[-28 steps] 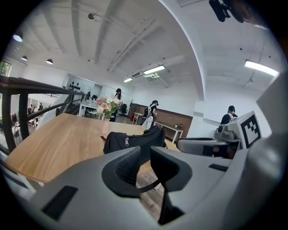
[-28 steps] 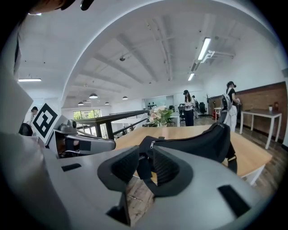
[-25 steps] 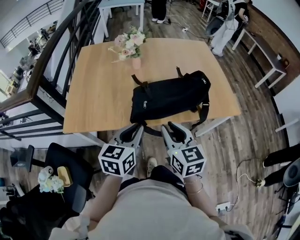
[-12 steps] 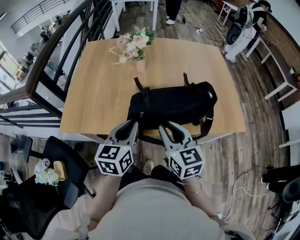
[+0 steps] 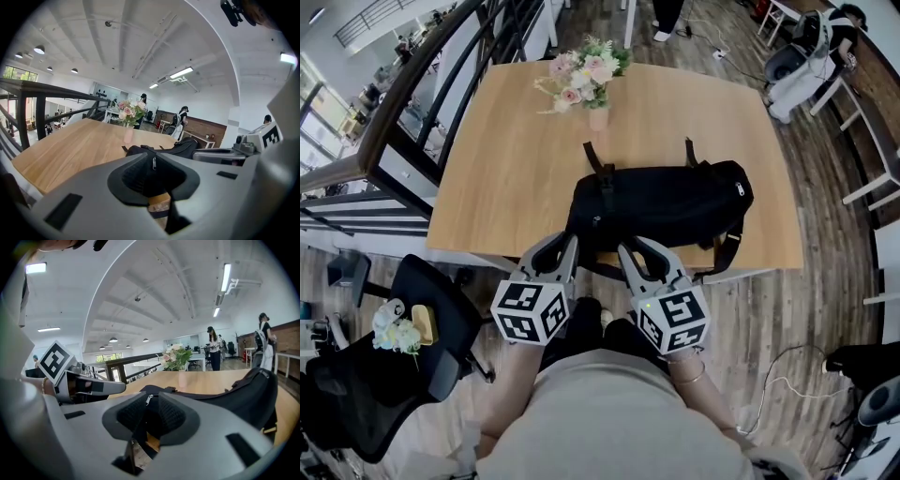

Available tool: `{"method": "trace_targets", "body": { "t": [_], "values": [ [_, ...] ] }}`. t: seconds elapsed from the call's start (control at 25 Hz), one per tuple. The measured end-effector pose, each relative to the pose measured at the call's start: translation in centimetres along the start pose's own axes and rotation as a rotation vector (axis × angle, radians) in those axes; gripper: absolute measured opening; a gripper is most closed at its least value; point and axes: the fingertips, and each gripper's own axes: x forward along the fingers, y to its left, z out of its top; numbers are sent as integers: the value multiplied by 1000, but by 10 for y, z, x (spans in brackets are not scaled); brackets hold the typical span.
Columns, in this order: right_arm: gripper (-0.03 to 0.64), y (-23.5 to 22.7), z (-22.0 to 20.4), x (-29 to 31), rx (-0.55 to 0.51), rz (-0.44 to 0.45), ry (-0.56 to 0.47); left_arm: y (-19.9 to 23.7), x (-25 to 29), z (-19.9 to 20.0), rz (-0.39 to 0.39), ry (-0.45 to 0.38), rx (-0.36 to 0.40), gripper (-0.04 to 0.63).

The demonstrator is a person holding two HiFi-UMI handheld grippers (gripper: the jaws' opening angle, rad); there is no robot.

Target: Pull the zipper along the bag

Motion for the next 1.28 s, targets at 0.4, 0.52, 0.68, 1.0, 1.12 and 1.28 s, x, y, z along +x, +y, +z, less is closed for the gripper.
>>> {"method": "trace_targets", "body": {
  "t": [0.4, 0.52, 0.68, 1.0, 1.12, 1.28],
  "values": [
    [72, -4, 12, 24, -23, -33, 26, 17, 24, 15, -56, 55, 23, 66],
    [72, -7, 14, 33, -29, -56, 34, 23, 31, 18, -86, 73, 20, 67],
    [74, -6, 15, 42, -58, -70, 55, 24, 37, 12, -134, 101, -15, 85],
    [74, 7, 4, 56, -104, -56, 114, 28, 43, -1, -191, 153, -39, 135],
    [75, 10, -3, 57, -123, -54, 144, 26, 43, -9, -228, 186, -35, 167],
    [78, 13, -7, 57, -141, -55, 168, 27, 42, -22, -251, 224, -55, 170]
  ]
}}
